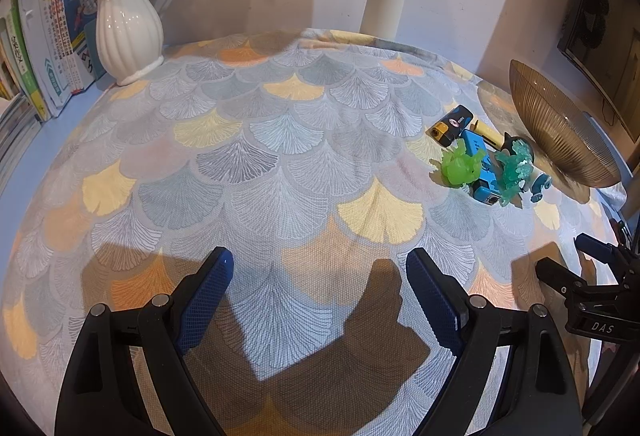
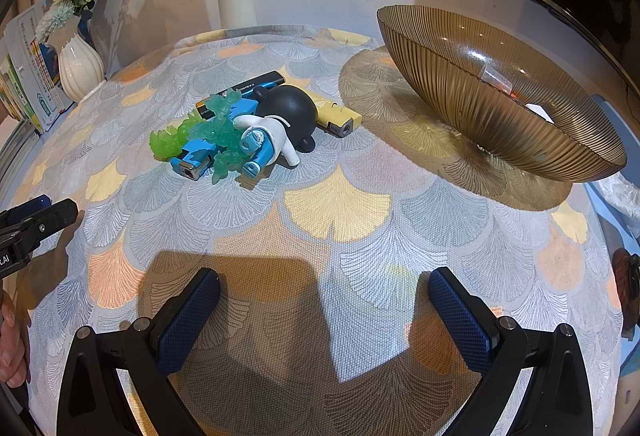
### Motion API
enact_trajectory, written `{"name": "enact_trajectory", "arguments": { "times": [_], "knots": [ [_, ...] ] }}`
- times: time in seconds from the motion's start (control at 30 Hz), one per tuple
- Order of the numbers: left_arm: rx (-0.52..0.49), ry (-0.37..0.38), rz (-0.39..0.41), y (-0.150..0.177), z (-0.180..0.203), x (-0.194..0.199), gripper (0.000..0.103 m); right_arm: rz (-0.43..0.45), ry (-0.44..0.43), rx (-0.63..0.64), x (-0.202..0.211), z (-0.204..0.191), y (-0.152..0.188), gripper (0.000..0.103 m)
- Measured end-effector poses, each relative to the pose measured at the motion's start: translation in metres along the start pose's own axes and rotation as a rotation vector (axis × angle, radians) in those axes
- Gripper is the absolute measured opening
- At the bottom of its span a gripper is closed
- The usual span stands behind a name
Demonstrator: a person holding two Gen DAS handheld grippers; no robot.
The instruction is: Organize rigid objects
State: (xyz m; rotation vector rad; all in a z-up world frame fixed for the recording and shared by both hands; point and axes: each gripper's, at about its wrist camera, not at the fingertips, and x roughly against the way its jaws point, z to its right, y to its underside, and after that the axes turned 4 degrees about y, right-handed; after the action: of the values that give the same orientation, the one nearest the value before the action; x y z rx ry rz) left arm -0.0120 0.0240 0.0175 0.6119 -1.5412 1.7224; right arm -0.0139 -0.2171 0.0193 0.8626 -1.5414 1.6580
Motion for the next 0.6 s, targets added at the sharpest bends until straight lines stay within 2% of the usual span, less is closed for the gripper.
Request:
{"name": "enact_trajectory", "arguments": {
  "times": [0.6],
  "knots": [
    [0.005, 0.013, 0.006, 0.0010, 0.0012, 0.0013, 0.087, 0.000, 0.000, 0.000, -0.0003, 0.0001, -0.0001, 0.103]
  ]
}}
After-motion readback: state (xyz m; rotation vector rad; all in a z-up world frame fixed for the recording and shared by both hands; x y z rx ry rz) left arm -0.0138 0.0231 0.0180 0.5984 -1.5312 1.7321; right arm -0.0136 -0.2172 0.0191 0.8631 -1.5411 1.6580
